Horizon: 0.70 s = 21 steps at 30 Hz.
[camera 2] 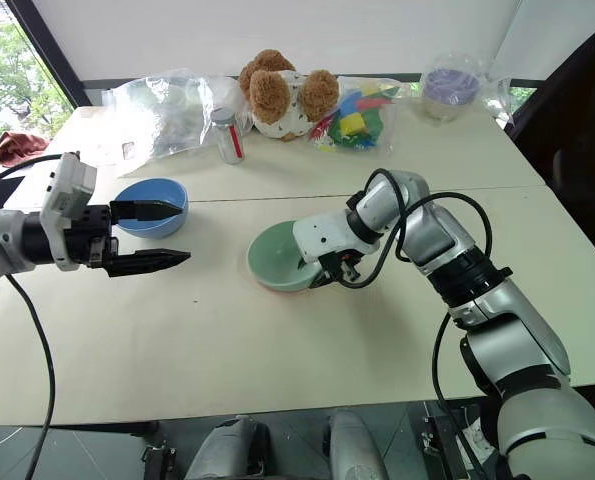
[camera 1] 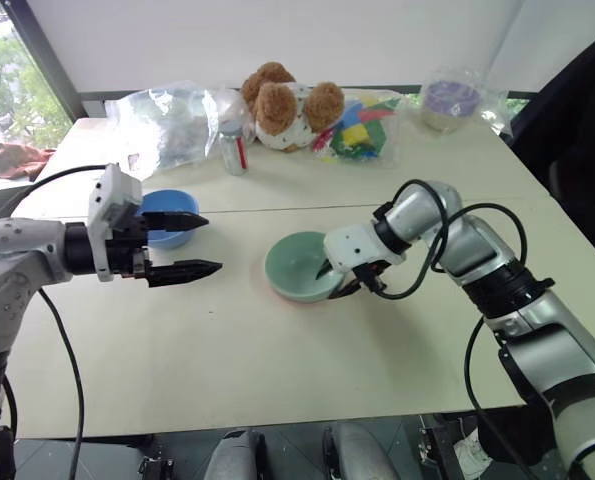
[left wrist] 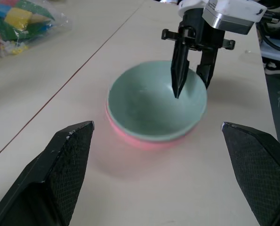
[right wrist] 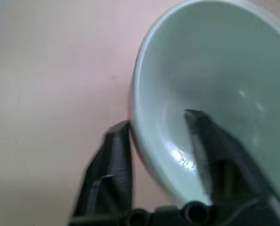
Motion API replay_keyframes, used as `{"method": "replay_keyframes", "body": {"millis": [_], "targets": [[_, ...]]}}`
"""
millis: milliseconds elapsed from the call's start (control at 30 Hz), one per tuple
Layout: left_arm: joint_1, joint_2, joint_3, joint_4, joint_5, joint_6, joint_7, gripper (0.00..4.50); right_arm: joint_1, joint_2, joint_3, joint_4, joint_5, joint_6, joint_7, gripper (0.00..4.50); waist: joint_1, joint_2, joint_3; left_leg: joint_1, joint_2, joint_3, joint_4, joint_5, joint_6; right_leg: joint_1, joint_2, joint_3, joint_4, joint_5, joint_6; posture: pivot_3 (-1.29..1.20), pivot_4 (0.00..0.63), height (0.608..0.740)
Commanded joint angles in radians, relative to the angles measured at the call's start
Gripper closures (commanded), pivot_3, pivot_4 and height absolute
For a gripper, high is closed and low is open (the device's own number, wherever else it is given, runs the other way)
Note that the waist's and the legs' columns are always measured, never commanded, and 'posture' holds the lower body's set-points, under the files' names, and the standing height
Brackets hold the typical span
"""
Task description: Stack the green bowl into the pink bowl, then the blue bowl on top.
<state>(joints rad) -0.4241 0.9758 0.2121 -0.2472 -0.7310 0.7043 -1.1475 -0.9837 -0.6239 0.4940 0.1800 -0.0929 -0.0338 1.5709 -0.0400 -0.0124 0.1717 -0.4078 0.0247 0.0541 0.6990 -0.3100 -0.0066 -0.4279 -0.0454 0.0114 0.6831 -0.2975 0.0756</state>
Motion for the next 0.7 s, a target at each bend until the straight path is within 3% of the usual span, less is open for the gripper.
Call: {"method": "replay_keyframes", "body": {"millis": [33,100,300,467,600,700], "targets": [[0.004,0.004,0.038,-0.03,-0.013,-0.008,0.012,0.0,-0.046,0.006,-0.032,-0.044,0.03,0.022,0.013,0.81,0.0,0.0,0.0,0.0,0.0,0.0,0.0,0.0,0.0,0.0,0.0,0.0,0.0,0.0,0.0,0.0,0.15,0.74],[0.004,0.005,0.039,-0.03,-0.012,-0.007,0.018,0.0,-0.063,0.003,-0.058,-0.065,0.061,0.062,0.018,0.09,0.0,0.0,0.0,0.0,0.0,0.0,0.0,0.0,0.0,0.0,0.0,0.0,0.0,0.0,0.0,0.0,0.15,0.74],[0.004,0.014,0.035,-0.005,0.073,-0.061,0.081,0.0,-0.127,-0.021,-0.259,-0.118,0.261,0.43,-0.053,0.09,0.003,0.0,0.0,0.0,0.0,0.0,0.0,0.0,0.0,0.0,0.0,0.0,0.0,0.0,0.0,0.0,0.15,0.74],[0.004,0.029,-0.047,0.092,0.332,-0.22,0.211,0.0,-0.173,-0.037,-0.504,-0.292,0.476,1.119,-0.289,0.09,0.009,0.0,0.0,0.0,0.0,0.0,-0.001,0.0,0.0,0.0,-0.001,0.0,0.0,0.0,0.0,0.0,0.15,0.74],[-0.026,0.034,-0.11,0.192,0.466,-0.331,0.241,0.0,-0.114,-0.088,-0.538,-0.453,0.515,1.289,-0.421,0.09,0.021,0.0,0.0,0.0,0.0,0.0,-0.002,0.0,0.0,-0.001,-0.001,0.0,-0.001,0.0,0.0,0.0,0.15,0.74],[-0.061,0.038,-0.188,0.291,0.58,-0.425,0.24,0.0,-0.116,-0.053,-0.626,-0.52,0.567,1.471,-0.526,0.09,0.022,0.0,0.0,0.0,0.0,0.001,-0.002,0.0,0.001,-0.001,-0.002,0.001,-0.001,0.0,0.0,0.0,0.15,0.74]]}}
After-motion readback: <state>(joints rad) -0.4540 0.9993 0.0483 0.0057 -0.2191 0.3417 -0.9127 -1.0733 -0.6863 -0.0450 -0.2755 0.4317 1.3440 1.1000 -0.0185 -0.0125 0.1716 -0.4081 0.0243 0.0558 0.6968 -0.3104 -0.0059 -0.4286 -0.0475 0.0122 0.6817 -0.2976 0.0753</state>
